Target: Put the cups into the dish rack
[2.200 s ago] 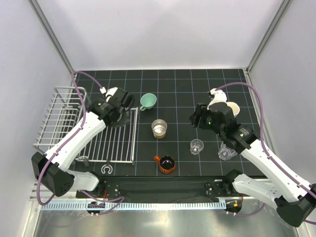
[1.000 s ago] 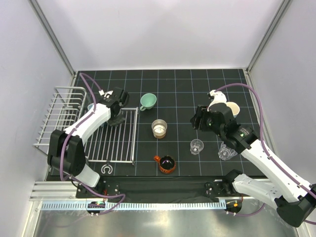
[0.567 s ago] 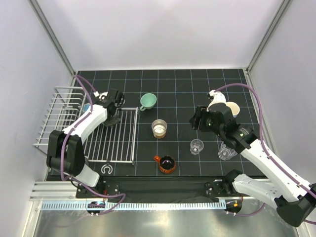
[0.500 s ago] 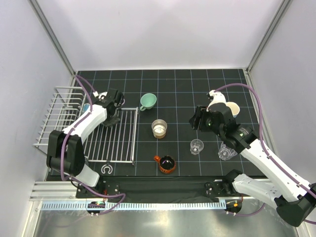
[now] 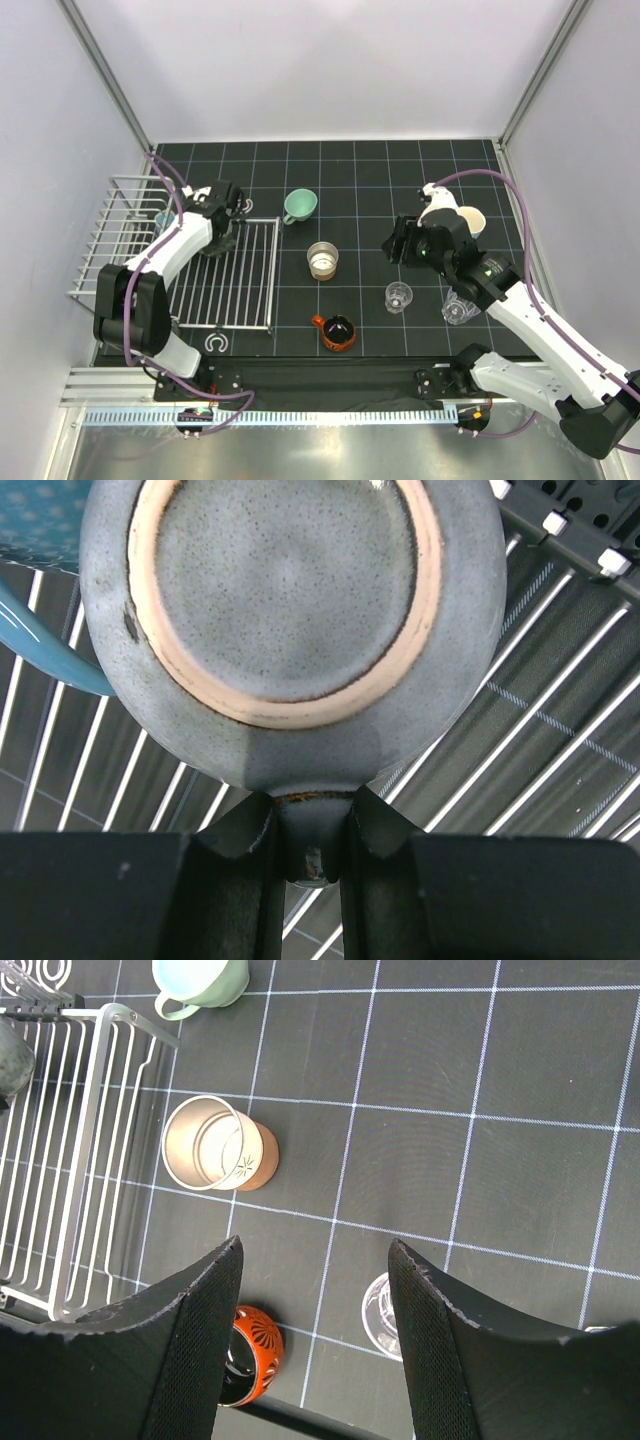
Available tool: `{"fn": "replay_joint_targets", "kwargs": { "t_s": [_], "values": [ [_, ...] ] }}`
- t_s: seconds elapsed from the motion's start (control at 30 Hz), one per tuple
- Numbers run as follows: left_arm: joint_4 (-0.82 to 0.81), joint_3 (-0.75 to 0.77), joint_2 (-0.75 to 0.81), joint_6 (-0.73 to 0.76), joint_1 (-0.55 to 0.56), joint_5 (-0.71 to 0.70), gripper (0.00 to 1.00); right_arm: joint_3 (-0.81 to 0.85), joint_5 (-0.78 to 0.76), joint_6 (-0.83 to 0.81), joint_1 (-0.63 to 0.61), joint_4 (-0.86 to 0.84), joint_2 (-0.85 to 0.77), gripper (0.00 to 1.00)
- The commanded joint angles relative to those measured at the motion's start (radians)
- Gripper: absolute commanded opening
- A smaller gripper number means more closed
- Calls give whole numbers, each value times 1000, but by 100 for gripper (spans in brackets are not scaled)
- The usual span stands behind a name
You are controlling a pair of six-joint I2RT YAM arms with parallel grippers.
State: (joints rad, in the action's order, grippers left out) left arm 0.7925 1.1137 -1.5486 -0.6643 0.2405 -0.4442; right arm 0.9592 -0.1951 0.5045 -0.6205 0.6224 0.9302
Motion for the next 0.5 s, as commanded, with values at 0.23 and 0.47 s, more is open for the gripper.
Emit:
{"fn": "replay_joint_targets", "kwargs": {
  "t_s": [0.23, 0.47],
  "values": [
    [-49, 9, -16, -9, -13, -4, 9, 15, -1, 19, -2, 13, 18, 62],
    [-36, -2, -22, -34, -15, 22, 22, 29, 5, 23, -2, 16, 36, 62]
  ]
}}
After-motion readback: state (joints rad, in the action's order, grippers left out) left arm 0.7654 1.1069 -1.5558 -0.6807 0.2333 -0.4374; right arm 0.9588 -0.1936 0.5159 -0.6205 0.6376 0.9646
